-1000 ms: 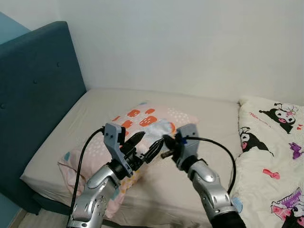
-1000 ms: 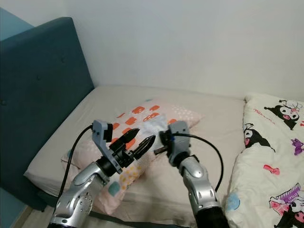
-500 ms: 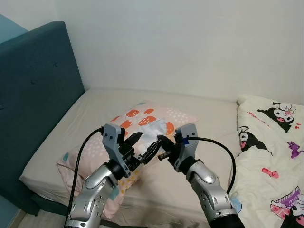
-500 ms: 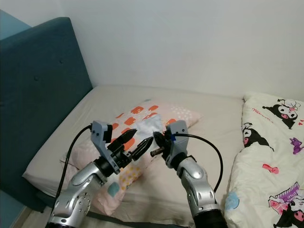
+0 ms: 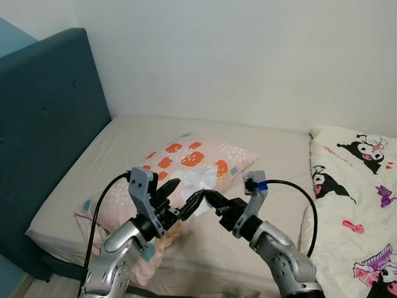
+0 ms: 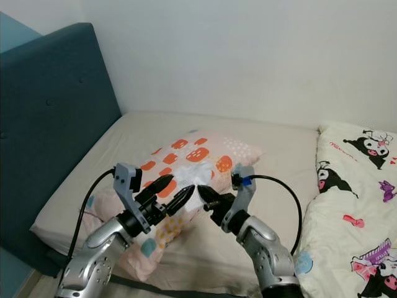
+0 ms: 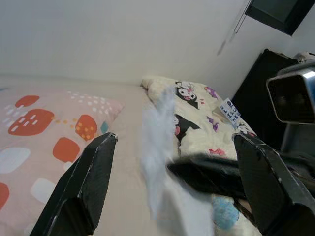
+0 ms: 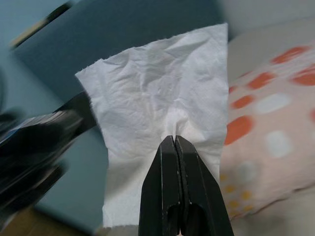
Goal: Clean up the room
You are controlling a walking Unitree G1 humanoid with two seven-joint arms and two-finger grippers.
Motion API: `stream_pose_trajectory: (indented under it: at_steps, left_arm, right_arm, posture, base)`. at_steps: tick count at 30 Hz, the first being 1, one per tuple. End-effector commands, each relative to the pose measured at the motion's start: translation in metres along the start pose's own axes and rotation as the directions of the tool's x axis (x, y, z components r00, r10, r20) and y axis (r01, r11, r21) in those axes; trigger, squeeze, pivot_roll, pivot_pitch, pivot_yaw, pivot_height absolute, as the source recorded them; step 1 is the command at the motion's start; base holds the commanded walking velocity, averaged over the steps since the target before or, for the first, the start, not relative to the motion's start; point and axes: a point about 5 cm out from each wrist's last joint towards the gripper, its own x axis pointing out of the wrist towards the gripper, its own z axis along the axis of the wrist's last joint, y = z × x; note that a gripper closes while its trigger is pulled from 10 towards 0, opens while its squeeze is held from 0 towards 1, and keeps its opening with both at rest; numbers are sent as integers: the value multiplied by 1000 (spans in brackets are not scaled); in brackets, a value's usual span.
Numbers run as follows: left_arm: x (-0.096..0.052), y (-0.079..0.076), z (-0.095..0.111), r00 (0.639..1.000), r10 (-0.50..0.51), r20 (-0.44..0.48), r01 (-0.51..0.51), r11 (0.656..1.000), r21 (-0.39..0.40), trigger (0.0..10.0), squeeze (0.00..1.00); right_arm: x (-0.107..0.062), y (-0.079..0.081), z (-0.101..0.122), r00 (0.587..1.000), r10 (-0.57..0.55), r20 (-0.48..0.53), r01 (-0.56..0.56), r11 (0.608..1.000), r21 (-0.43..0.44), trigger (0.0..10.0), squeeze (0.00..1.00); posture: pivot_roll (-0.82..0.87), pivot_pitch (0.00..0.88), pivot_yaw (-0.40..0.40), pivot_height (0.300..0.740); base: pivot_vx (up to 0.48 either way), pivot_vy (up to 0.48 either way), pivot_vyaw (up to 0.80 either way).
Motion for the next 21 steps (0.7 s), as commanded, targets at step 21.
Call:
stream_pose_trajectory:
  at_steps: [21]
  left_arm:
    - [-1,-12,-12,995,-55,-80,60,996,59,10000,1000]
  right_arm:
    - [-1,5,0,997,33,-72,-37,997,-61,10000,0]
  posture:
    - [-10,58,-64,740]
  base:
    - [0,0,0]
